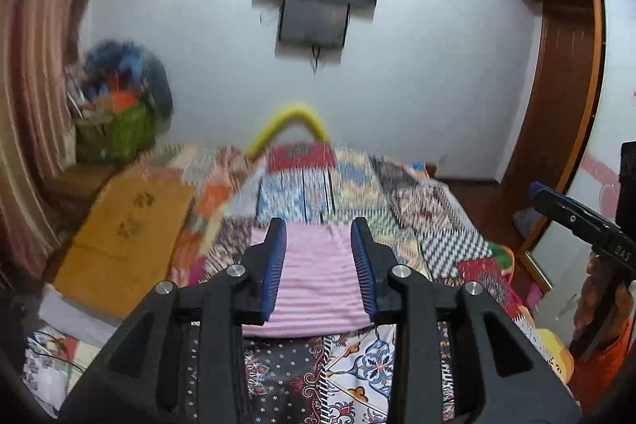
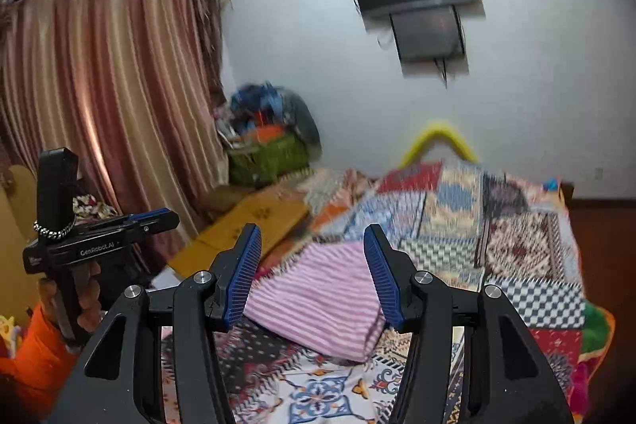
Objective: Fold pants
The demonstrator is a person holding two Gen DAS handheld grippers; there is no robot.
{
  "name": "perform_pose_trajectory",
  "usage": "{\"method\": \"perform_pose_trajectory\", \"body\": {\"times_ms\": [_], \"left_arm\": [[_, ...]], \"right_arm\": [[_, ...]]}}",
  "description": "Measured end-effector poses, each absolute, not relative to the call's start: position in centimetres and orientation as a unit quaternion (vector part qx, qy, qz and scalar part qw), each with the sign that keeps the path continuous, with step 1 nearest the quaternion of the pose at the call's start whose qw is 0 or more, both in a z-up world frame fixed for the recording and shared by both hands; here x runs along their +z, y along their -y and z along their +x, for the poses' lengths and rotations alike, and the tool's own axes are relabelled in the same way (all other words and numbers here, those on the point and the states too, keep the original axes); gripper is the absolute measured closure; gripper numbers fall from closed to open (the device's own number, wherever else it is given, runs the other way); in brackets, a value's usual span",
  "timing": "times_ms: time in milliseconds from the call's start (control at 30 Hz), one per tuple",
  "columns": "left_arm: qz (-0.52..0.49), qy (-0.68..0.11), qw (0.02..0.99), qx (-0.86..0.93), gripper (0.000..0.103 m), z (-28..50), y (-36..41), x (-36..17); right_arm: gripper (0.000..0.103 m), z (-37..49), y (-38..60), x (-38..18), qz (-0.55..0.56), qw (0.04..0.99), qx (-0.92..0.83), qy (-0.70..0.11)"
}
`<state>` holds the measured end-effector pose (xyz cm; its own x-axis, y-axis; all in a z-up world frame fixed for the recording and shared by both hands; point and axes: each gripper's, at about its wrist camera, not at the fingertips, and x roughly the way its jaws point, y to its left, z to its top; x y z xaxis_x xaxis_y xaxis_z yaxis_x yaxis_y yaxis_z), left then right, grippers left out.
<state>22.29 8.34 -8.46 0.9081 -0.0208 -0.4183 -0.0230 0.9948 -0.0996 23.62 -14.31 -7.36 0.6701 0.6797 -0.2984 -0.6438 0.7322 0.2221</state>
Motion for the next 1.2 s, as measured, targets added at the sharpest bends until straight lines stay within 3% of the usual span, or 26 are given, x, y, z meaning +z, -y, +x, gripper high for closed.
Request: {"method": "perform_pose_trajectory", "body": {"times_ms": [100,267,333,467,567,633,767,1200], "left_arm": [[-0.044,-0.184,0.982,0.001,0.067,19.0,-6.9,-6.8],[-0.050,-0.139,0.989,-0.005,0.046,13.5,-5.2,-5.1],[-0.048,-0.126,0.991,-0.002,0.038,11.7,-4.5,-4.8],[-0.043,-0.111,0.993,-0.003,0.033,9.0,-3.5,-4.6],[-0.031,-0.098,0.995,0.013,0.018,7.6,-2.8,-4.9],[-0.028,-0.096,0.995,0.014,0.007,7.2,-2.5,-5.1],[-0.030,-0.091,0.995,0.014,0.003,6.2,-2.1,-5.4],[-0.027,-0.092,0.995,0.012,0.001,5.4,-1.5,-6.2]], "right_arm": [[0.053,20.0,14.8,-5.3,0.042,0.917,0.370,-0.145],[0.051,15.1,15.6,-3.8,0.032,0.928,0.360,-0.096],[0.045,13.6,15.7,-3.7,0.030,0.931,0.353,-0.084],[0.031,11.7,15.8,-4.0,0.028,0.936,0.343,-0.068],[0.015,11.1,16.1,-4.3,0.039,0.940,0.334,-0.058],[0.012,11.1,16.2,-4.4,0.046,0.941,0.330,-0.059],[0.001,10.6,16.2,-4.5,0.047,0.945,0.319,-0.058],[0.000,9.1,16.3,-5.0,0.048,0.948,0.309,-0.058]]}}
